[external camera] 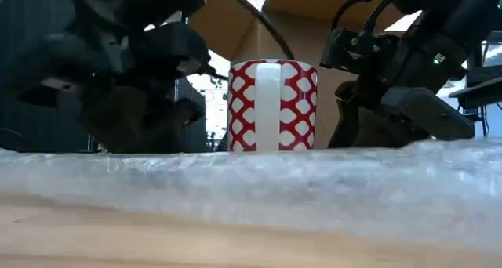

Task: Wrap mug
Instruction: Wrap the red mug with the bubble wrap

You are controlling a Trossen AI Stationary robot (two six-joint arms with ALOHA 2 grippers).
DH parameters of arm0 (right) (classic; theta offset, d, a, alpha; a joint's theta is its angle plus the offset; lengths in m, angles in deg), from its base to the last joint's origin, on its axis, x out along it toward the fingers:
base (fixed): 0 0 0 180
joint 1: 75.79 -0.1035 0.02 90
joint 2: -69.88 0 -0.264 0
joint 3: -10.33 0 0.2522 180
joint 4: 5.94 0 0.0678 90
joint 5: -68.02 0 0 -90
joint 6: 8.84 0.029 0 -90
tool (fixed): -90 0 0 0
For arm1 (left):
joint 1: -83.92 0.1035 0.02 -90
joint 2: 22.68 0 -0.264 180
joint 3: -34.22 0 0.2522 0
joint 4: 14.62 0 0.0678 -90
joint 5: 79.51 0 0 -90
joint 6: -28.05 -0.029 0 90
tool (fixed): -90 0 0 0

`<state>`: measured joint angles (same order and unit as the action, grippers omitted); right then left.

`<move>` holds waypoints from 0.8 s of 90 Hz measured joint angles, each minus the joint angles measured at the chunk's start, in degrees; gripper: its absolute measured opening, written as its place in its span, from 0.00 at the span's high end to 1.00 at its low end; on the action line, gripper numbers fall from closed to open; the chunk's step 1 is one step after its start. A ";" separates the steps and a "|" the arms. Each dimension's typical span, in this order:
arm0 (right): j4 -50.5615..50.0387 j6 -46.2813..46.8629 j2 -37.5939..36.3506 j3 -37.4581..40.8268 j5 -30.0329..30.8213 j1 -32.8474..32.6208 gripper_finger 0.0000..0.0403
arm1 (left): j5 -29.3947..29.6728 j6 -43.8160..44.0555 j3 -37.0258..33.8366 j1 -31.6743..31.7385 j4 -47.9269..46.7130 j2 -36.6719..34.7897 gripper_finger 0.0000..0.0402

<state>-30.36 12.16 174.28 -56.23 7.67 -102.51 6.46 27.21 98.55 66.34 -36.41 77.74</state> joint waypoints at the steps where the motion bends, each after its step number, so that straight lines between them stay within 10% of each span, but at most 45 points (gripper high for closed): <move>1: -0.01 0.00 0.00 0.00 0.01 0.00 0.40 | 0.07 -0.01 0.03 0.05 0.17 0.00 0.64; 28: 0.12 -0.20 -0.02 0.00 0.04 0.00 0.40 | 2.66 0.38 0.21 0.70 -0.68 -0.38 0.64; 53: 0.16 0.22 -0.02 0.00 0.06 0.00 0.40 | 10.38 10.75 12.90 0.95 -38.79 -11.76 0.64; 72: -0.01 0.37 -0.04 0.00 0.14 0.00 0.40 | 15.62 26.93 1.30 1.26 -40.79 -27.88 0.64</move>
<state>-30.37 12.53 174.24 -56.23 7.81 -102.51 22.08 54.14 99.85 67.60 -77.20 49.86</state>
